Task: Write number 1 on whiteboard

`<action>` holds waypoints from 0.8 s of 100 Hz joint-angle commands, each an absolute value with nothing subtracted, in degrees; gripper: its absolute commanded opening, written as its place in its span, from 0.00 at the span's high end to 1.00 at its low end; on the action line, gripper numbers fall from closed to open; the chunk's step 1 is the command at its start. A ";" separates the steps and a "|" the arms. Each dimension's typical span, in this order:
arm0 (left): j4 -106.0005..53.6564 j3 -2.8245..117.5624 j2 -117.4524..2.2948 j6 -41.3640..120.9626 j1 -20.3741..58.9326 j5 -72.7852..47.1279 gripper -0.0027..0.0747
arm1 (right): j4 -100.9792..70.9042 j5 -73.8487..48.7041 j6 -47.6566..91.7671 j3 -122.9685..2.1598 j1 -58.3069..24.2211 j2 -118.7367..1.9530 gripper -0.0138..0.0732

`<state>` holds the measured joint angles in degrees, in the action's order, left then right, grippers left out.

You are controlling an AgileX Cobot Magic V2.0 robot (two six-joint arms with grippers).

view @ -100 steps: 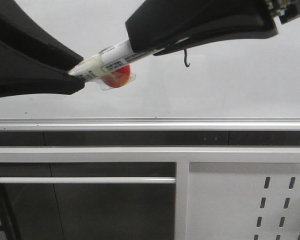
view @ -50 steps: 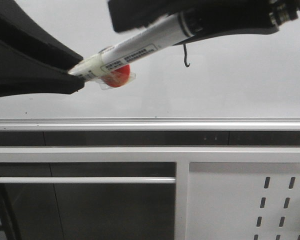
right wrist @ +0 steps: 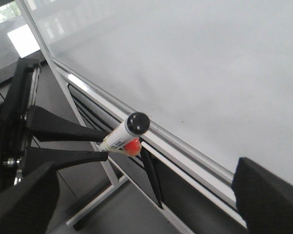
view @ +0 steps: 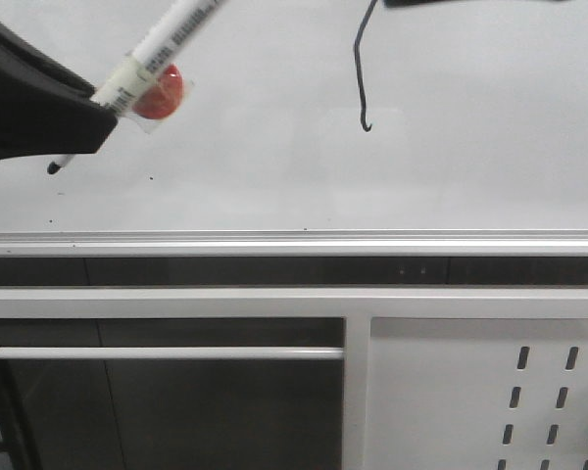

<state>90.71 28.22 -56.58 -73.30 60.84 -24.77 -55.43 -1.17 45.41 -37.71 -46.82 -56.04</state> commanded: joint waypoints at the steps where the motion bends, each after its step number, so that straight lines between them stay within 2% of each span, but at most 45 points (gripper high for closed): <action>1: 90.96 30.01 -56.03 -83.05 61.28 -27.45 0.99 | -54.85 2.63 45.69 -39.68 -46.87 -53.88 0.09; 26: 102.97 30.01 -56.03 -112.68 61.28 -36.88 0.99 | -54.47 1.98 45.69 -39.57 -46.87 -52.82 0.09; 45: 106.37 29.60 -56.03 -120.48 62.44 -44.69 0.99 | -54.47 0.00 45.69 -39.04 -46.87 -52.82 0.09; 60: 106.50 27.43 -57.24 -124.18 67.24 -50.18 0.99 | -54.47 -1.38 45.69 -38.61 -46.87 -52.82 0.09; 80: 106.49 23.06 -62.46 -135.55 76.65 -66.39 0.99 | -54.47 -1.70 45.69 -37.76 -46.87 -52.82 0.09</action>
<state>102.16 22.97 -60.90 -130.57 73.15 -56.57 -54.90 -3.41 45.41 -36.50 -46.82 -53.68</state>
